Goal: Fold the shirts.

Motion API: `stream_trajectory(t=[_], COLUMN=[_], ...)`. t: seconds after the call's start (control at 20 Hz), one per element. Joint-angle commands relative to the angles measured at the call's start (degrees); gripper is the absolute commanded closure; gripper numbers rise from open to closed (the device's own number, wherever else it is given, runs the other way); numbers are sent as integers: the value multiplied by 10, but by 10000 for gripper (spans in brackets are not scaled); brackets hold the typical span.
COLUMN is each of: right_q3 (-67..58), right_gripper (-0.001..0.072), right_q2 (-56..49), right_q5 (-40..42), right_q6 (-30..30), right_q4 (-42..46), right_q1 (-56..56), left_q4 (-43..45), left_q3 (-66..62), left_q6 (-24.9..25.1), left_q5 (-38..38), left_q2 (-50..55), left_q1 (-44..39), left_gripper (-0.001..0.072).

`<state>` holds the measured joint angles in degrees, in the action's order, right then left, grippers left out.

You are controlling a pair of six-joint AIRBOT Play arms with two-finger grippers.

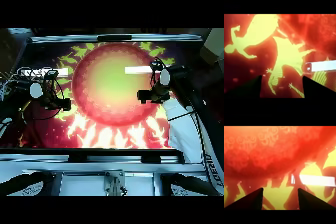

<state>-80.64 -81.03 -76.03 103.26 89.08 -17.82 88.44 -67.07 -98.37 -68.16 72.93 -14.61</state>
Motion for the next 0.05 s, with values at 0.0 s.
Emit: stream_trajectory(t=[0.0], right_q3=[-1], right_gripper=[176], right_q2=[0], right_q5=[-1], right_q6=[-1], right_q4=[0], right_q1=[-1], left_q4=[0], left_q3=[2], left_q6=[-1], left_q5=[-2], left_q2=[-1], left_q1=[0], left_gripper=[100])
